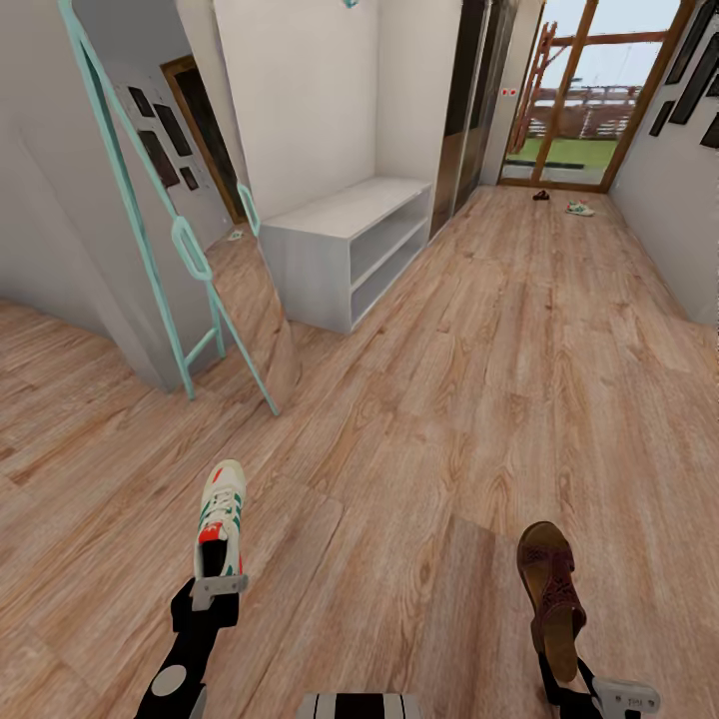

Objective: Pick up the two gym shoes and the two sandals from the corridor floor and place them onto the hallstand (shoe rack) in the corridor, making sure they are on the rack and not on the floor. Arrange them so the two gym shoes are next to each other and the two sandals are next to each other.

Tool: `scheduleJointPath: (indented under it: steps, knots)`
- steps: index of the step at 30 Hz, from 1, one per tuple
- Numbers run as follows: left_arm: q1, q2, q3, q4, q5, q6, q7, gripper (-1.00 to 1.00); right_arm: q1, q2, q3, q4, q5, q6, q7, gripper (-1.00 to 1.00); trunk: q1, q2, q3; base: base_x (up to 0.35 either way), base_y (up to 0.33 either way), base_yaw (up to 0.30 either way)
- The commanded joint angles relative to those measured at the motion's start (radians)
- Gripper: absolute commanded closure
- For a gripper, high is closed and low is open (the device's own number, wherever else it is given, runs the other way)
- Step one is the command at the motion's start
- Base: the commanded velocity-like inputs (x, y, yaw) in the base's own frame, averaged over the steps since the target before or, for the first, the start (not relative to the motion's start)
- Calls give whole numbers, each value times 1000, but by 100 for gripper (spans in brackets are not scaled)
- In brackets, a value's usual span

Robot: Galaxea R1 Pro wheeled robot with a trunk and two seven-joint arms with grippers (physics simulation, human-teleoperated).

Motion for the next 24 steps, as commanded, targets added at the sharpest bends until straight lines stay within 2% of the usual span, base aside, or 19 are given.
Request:
scheduleJointPath:
  steps: [1,18,21,24]
  knots:
    - [0,-1,2,4,-10,-3,2,100,-1,0,-2,1,-10,-1,12,100,-1,0,5,0,0,0]
    - [0,1,4,14,-8,0,2,100,-1,0,0,33,-8,-4,13,100,-8,4,97,0,0,0]
    - [1,2,4,15,-8,0,2,100,0,0,0,34,-8,-28,13,100,-10,5,114,0,0,0]
    - [0,1,5,27,-8,-2,2,100,0,0,0,62,-8,-107,13,100,-11,5,130,0,0,0]
